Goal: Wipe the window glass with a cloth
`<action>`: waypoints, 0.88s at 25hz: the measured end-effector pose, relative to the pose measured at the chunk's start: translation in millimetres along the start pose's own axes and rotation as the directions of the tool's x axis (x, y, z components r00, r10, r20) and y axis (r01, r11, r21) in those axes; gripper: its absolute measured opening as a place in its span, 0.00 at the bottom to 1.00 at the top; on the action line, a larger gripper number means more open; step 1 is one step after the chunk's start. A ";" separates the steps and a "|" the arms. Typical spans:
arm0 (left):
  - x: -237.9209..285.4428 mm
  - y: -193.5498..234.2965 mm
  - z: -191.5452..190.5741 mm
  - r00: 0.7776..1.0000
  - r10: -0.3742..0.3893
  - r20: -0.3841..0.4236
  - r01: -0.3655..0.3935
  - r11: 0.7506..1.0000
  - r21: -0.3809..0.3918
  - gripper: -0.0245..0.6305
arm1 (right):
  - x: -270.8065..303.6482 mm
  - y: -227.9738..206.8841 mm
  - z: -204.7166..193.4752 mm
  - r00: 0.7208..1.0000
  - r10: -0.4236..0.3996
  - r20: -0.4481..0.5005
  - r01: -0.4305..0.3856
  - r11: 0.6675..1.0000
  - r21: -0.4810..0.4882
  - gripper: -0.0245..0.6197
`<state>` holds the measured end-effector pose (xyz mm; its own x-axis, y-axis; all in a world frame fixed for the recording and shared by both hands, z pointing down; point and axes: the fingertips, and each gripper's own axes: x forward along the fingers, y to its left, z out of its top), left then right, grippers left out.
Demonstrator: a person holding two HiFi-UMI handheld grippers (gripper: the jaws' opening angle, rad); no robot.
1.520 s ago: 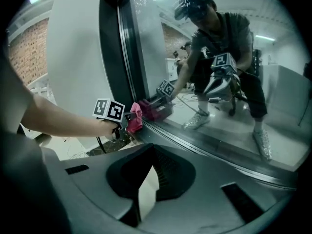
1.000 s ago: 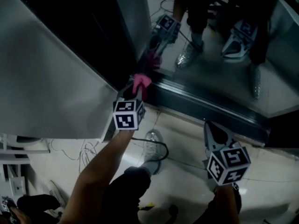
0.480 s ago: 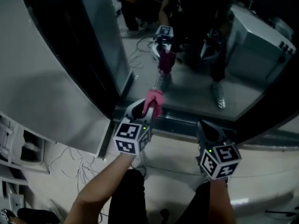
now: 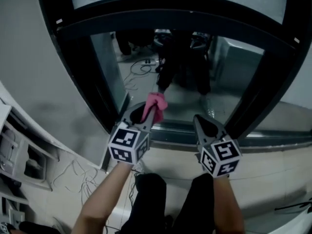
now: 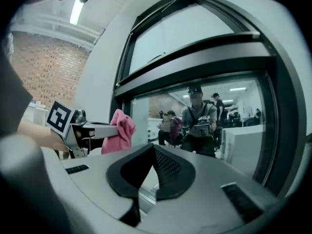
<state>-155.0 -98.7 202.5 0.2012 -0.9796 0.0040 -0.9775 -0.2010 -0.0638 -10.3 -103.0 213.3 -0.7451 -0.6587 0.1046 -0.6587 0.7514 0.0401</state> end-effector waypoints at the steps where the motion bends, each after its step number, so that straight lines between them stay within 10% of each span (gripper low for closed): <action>1: -7.3 -6.9 7.6 1.000 -0.009 -0.002 0.009 1.000 -0.012 0.13 | -7.4 4.7 7.0 1.000 0.003 0.010 -0.003 1.000 -0.009 0.05; 22: -94.1 -138.9 37.4 0.990 -0.141 0.007 0.142 0.988 -0.067 0.13 | -126.9 46.2 33.2 0.993 0.051 0.110 -0.048 0.998 -0.032 0.05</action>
<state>-35.8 21.7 173.7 0.3379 -0.9412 0.0060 -0.9412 -0.3379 0.0044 50.3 14.0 168.8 -0.7850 -0.6195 -0.0034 -0.6183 0.7831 0.0670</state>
